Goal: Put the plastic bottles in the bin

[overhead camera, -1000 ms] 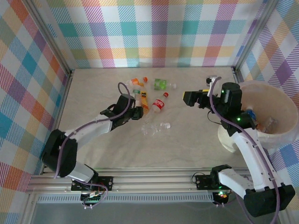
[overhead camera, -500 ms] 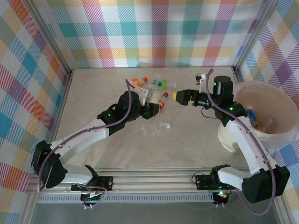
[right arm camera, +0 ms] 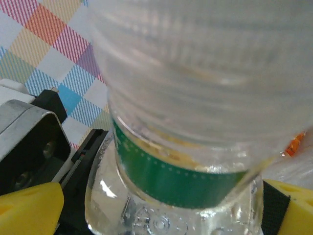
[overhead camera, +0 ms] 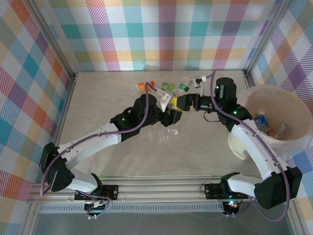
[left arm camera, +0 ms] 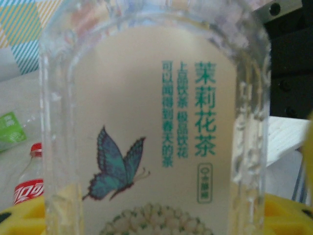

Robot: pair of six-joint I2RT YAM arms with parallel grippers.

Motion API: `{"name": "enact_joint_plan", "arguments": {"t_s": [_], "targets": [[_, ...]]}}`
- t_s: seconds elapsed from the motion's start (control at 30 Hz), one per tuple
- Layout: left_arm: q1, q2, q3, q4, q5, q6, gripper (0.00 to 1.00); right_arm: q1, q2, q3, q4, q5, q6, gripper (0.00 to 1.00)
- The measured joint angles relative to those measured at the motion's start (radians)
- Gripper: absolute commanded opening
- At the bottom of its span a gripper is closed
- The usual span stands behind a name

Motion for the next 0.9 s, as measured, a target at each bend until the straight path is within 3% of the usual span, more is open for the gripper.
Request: {"name": "enact_joint_plan", "arguments": {"t_s": [0.13,0.4,0.6,0.9], "targets": [[0.000,0.001,0.002,0.016,0.002,0.001,0.48,0.002,-0.004,-0.021,0.077,0.027,0.038,0.82],[-0.011,0.006,0.002,0.019,0.026,0.003,0.48,0.007,-0.005,-0.021,0.084,0.115,0.063,0.76],[-0.011,0.025,0.002,0.018,0.008,0.003,0.48,0.008,0.018,-0.002,0.046,0.125,0.082,0.58],[-0.011,0.037,0.004,0.015,0.000,-0.002,0.52,0.008,0.024,0.006,0.014,0.137,0.087,0.46]]}}
